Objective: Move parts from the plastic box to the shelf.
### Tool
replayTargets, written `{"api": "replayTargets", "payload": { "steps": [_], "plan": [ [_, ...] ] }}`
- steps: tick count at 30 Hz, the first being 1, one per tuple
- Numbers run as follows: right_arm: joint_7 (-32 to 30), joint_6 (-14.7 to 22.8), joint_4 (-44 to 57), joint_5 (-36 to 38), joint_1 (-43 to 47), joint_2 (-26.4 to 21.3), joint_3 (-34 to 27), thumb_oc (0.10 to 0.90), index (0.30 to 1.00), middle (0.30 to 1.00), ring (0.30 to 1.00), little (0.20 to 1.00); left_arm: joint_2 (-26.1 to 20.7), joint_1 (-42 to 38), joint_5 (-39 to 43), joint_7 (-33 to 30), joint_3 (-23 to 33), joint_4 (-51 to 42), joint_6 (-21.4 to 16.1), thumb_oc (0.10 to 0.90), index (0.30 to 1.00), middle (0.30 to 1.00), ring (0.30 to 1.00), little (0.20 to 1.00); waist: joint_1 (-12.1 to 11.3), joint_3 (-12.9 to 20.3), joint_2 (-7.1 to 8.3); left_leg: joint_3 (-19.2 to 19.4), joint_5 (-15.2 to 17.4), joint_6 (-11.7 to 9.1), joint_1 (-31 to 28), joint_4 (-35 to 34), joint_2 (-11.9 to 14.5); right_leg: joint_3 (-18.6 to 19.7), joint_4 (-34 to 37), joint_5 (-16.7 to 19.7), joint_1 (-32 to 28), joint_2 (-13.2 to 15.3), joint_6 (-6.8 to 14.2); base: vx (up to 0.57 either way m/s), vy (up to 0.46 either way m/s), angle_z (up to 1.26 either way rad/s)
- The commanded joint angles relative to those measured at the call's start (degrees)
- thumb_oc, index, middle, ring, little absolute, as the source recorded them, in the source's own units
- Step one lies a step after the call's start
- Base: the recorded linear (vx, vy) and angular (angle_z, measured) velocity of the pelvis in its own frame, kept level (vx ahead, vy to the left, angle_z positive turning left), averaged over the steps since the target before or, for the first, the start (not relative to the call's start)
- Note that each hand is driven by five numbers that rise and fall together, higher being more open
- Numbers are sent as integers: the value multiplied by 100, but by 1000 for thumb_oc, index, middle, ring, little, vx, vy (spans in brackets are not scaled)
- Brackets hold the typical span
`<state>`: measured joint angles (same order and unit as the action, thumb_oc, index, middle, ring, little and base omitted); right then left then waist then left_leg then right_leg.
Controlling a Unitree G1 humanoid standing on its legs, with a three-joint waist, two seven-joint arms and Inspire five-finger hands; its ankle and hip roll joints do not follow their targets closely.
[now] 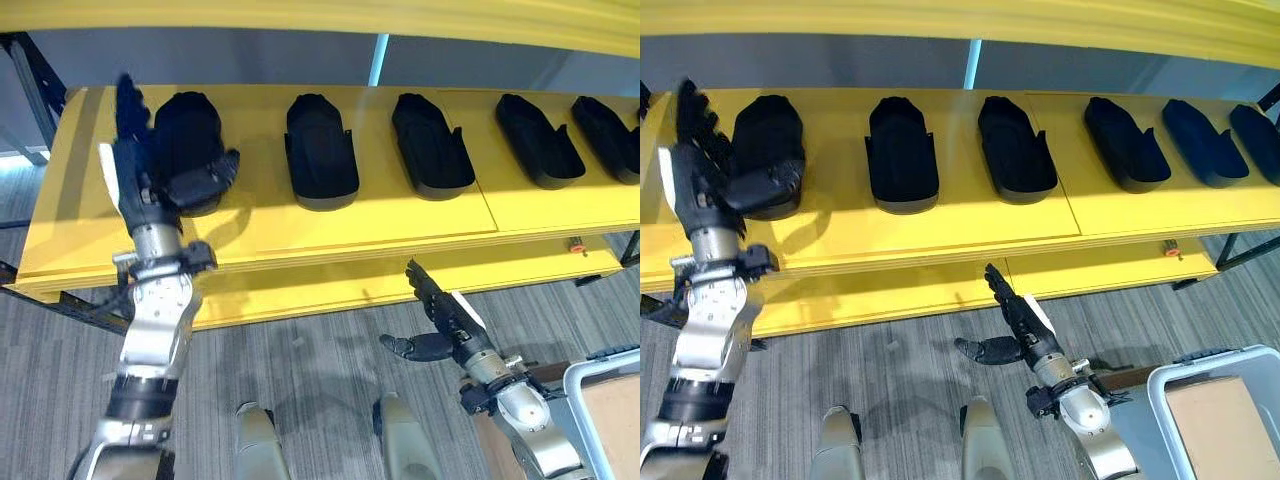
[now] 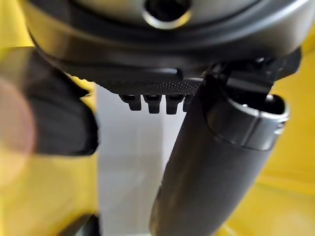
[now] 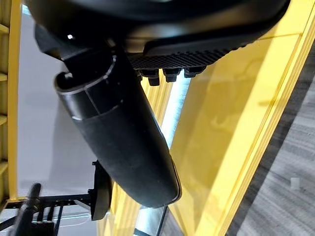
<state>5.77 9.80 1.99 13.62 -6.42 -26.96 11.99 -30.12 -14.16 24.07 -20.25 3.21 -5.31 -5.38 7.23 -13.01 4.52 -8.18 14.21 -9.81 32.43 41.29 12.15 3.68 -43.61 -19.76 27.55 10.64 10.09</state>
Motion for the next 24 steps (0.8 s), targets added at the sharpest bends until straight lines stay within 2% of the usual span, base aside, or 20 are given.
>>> {"api": "replayTargets", "payload": {
  "steps": [1, 8, 14, 17, 19, 20, 21, 22, 24],
  "plan": [
    [-46, 505, 426, 131, 36, -48, -412, 900, 1000, 1000, 1000, 1000, -219, 283, 647, 724, 118, -728, -833, 900, 1000, 1000, 1000, 1000, -129, 633, -252, -238, -209, 237, -334, -300, 267, -65, 293, 130, -510, 50, -336, 26, -37, -4],
    [83, 544, 438, 109, -240, -61, -496, 900, 1000, 1000, 1000, 1000, -106, 1786, 1714, 1599, 313, -1486, -820, 900, 1000, 1000, 1000, 1000, -184, 669, -349, -208, -285, 199, -592, -526, 300, -135, 475, 176, -801, 90, -349, 12, -21, 3],
    [76, 655, 440, 222, -353, -36, -571, 900, 1000, 1000, 1000, 1000, 127, 2462, 1948, 1998, 98, -1564, -817, 900, 1000, 1000, 1000, 1000, -231, 671, -394, -191, -396, 167, -865, -805, 303, -230, 665, 226, -1120, 83, -365, 10, -53, 7],
    [28, 750, 470, 481, -349, 44, -555, 900, 1000, 1000, 1000, 1000, 330, 2792, 1991, 2198, -209, -1272, -826, 900, 1000, 1000, 1000, 1000, -291, 654, -436, -262, -648, 105, -1234, -1335, 330, -352, 863, 225, -1456, 83, -416, 30, -109, 10],
    [65, 807, 545, 550, -390, 17, -584, 900, 1000, 1000, 1000, 1000, 427, 2958, 1869, 2323, -223, -1272, -875, 900, 1000, 1000, 1000, 1000, -337, 635, -459, -305, -803, 100, -1410, -1640, 344, -427, 902, 196, -1556, 41, -465, 19, -111, 22],
    [62, 849, 599, 561, -433, 16, -633, 900, 1000, 1000, 1000, 1000, 548, 3028, 1889, 2329, -242, -1185, -905, 900, 1000, 1000, 1000, 1000, -367, 610, -474, -351, -968, 91, -1526, -1870, 364, -517, 926, 163, -1631, 15, -506, -17, -193, 34],
    [57, 890, 652, 683, -445, -13, -648, 900, 1000, 1000, 1000, 1000, 669, 3138, 2172, 2468, -376, -1065, -861, 900, 1000, 1000, 1000, 1000, -419, 601, -510, -470, -1304, 93, -1694, -2338, 421, -656, 980, 105, -1706, -92, -609, -21, -158, 35],
    [58, 891, 651, 685, -446, -15, -648, 900, 1000, 1000, 1000, 1000, 670, 3140, 2174, 2470, -376, -1065, -861, 900, 1000, 1000, 1000, 1000, -413, 589, -514, -474, -1324, 89, -1724, -2376, 429, -666, 996, 110, -1731, -98, -615, -42, -163, 30],
    [82, 925, 668, 844, -437, -17, -631, 900, 1000, 1000, 1000, 1000, 778, 3316, 2171, 2522, -366, -1072, -873, 900, 1000, 1000, 1000, 1000, -499, 615, -550, -518, -1720, 108, -1904, -2879, 577, -777, 1075, 57, -1737, -260, -722, -39, -120, 26]
  ]
}}
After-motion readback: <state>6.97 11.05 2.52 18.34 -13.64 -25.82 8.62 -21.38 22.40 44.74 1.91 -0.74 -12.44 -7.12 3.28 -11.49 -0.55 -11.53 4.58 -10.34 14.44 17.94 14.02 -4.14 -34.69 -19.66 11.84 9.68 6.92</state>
